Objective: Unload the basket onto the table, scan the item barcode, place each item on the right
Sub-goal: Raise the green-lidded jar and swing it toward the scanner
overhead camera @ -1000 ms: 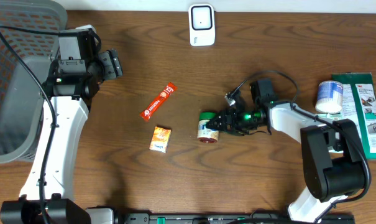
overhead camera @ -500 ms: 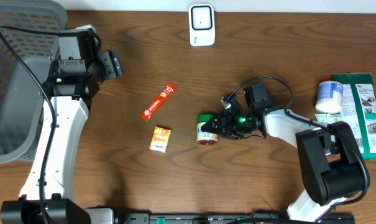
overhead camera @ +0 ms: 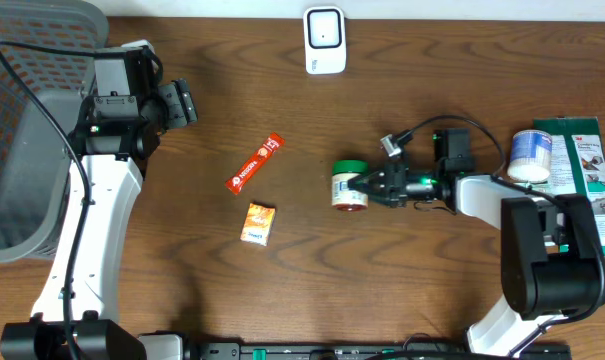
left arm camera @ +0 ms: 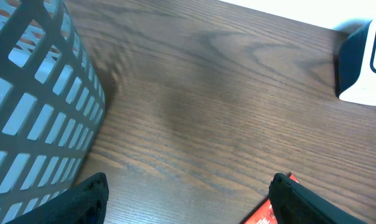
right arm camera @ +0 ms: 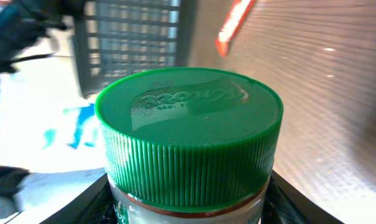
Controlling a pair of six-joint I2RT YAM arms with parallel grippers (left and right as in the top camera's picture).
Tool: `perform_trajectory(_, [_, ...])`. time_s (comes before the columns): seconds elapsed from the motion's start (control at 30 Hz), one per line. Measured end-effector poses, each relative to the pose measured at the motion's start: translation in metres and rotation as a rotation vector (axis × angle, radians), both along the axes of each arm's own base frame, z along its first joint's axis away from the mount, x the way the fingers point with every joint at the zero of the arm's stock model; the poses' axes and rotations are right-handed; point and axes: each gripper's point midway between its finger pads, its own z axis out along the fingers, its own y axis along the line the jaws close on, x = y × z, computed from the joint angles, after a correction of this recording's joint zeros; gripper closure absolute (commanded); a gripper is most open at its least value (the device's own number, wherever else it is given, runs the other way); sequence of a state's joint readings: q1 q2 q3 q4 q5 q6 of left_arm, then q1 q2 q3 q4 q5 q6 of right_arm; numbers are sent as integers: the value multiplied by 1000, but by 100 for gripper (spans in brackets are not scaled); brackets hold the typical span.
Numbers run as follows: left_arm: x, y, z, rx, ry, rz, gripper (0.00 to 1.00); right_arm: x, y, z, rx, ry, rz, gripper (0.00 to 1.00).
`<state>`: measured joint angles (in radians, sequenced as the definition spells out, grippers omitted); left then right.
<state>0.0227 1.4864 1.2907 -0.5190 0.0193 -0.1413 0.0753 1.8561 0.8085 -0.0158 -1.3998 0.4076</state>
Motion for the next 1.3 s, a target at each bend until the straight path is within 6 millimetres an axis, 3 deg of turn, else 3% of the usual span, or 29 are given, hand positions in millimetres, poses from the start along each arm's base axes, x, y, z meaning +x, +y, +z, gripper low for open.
perform_trajectory(0.27, [0,0,0,0,0,0,17,-2,-6,12,72,11,15,68])
perform_trajectory(0.4, [0,0,0,0,0,0,17,-3,-6,14,79,32,17,81])
perform_trajectory(0.53, [0,0,0,0,0,0,17,-3,-6,19,81,46,15,82])
perform_trajectory(0.67, [0,0,0,0,0,0,17,-4,-6,47,86,-23,16,79])
perform_trajectory(0.83, [0,0,0,0,0,0,17,-13,-7,106,102,-195,24,99])
perform_trajectory(0.97, [0,0,0,0,0,0,17,-27,-7,143,118,-285,36,99])
perform_trajectory(1.13, [0,0,0,0,0,0,17,-37,-7,170,131,-358,49,99])
perform_trajectory(1.3, [0,0,0,0,0,0,17,-33,-7,189,141,-463,56,99])
